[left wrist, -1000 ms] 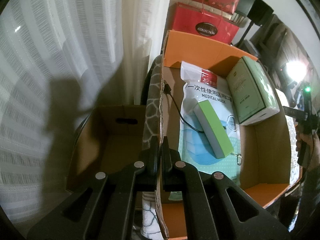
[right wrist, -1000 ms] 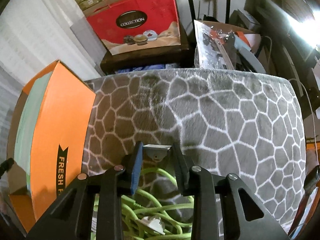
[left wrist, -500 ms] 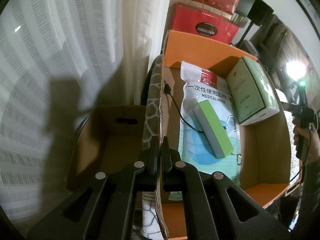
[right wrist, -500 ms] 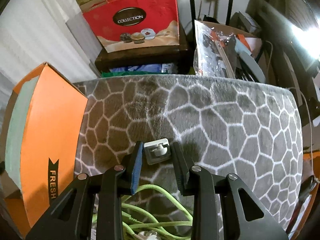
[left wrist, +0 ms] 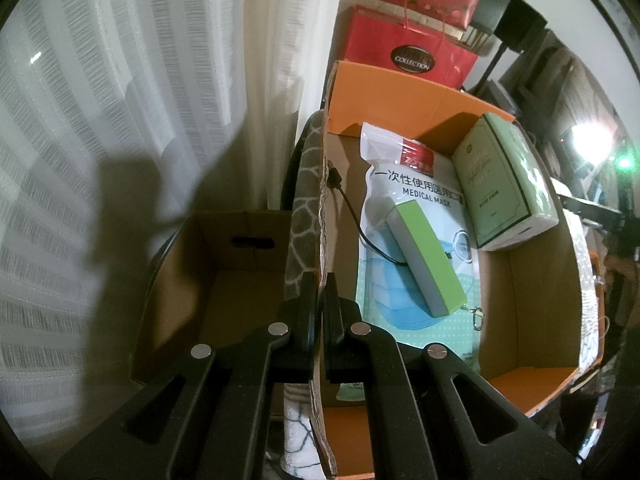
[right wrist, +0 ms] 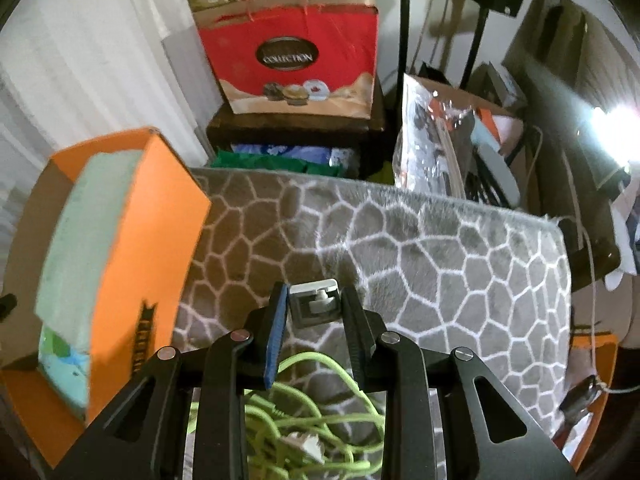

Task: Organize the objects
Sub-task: 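Lower the right tool onto the white plug among the cables, then close the right tool on the white plug and lift it over the box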

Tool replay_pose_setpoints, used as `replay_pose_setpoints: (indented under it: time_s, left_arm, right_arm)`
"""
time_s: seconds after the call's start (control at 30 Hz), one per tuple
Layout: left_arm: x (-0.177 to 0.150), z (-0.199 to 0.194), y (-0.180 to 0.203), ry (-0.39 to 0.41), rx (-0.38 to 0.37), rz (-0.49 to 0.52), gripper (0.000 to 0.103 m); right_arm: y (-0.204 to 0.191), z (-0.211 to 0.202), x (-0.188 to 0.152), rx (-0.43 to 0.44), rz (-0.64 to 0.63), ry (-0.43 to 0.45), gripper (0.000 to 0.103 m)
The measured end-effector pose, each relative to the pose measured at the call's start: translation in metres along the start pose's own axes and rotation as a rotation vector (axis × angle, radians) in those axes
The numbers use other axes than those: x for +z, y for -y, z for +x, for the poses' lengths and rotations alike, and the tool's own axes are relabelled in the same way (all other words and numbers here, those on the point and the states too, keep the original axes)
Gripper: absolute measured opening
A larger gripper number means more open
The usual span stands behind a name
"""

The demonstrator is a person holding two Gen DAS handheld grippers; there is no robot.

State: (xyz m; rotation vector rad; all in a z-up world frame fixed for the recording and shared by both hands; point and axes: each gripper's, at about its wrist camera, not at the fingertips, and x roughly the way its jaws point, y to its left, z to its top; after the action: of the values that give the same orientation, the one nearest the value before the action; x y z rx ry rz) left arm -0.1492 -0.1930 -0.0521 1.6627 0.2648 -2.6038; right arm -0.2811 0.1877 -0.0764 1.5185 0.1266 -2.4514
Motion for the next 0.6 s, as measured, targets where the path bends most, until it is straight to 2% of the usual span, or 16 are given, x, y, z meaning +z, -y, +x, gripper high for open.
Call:
replay_pose_setpoints:
  time_s: [0.27, 0.6]
  left_arm:
    - [0.000, 0.000, 0.000, -0.001, -0.002, -0.001, 0.002]
    - [0.000, 0.000, 0.000, -0.003, -0.011, -0.009, 0.002]
  right_arm:
    - [-0.036, -0.047, 0.005, 0.033, -0.082, 0.050, 0.027]
    - [-0.098, -0.073, 0.008, 0.115, -0.182, 0.062, 0.027]
